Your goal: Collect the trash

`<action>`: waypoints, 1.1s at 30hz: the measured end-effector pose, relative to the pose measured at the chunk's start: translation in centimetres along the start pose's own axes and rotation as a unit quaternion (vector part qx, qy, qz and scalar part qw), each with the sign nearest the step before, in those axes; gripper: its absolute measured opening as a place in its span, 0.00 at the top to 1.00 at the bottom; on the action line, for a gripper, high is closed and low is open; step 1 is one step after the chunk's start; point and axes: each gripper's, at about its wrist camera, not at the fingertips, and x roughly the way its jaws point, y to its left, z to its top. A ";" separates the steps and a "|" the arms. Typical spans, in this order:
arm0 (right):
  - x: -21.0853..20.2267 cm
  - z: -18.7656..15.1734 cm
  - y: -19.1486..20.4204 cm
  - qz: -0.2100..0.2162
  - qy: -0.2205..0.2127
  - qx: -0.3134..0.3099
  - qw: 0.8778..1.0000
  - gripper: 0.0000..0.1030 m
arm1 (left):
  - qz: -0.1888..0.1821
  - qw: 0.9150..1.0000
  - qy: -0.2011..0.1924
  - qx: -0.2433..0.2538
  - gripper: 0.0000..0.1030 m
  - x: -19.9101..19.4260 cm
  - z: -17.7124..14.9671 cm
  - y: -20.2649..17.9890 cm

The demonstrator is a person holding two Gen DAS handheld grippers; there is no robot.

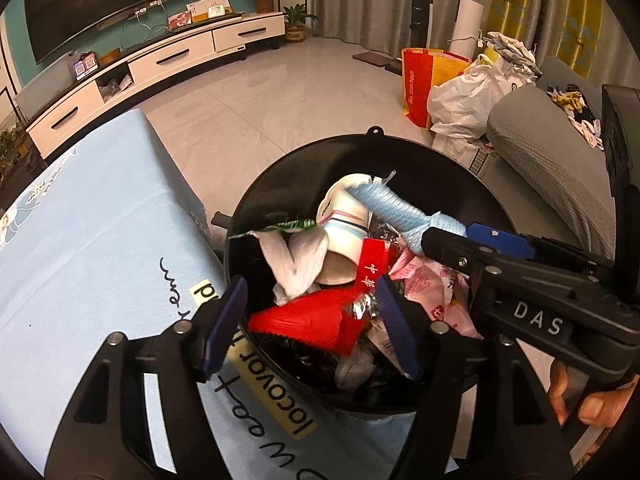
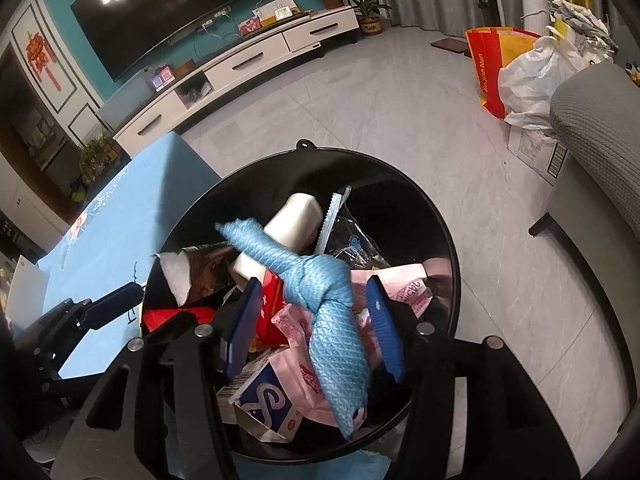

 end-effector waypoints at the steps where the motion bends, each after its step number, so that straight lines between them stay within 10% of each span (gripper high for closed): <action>1: -0.1 0.0 0.1 0.001 0.000 0.000 1.000 0.47 | 0.000 1.000 -0.001 0.000 0.33 -0.1 0.0 0.0; 18: -5.4 -0.4 0.9 0.002 -0.033 0.004 0.999 0.33 | 0.004 1.000 -0.026 -0.008 0.10 -4.5 -0.9 0.4; 23: -9.3 -1.4 1.4 -0.008 -0.048 -0.006 0.999 0.03 | 0.025 0.999 -0.042 -0.019 0.03 -8.3 -1.8 1.1; 33: -17.2 -4.9 4.9 -0.038 -0.041 -0.062 0.996 0.03 | 0.046 0.996 -0.048 -0.058 0.03 -18.3 -3.8 1.5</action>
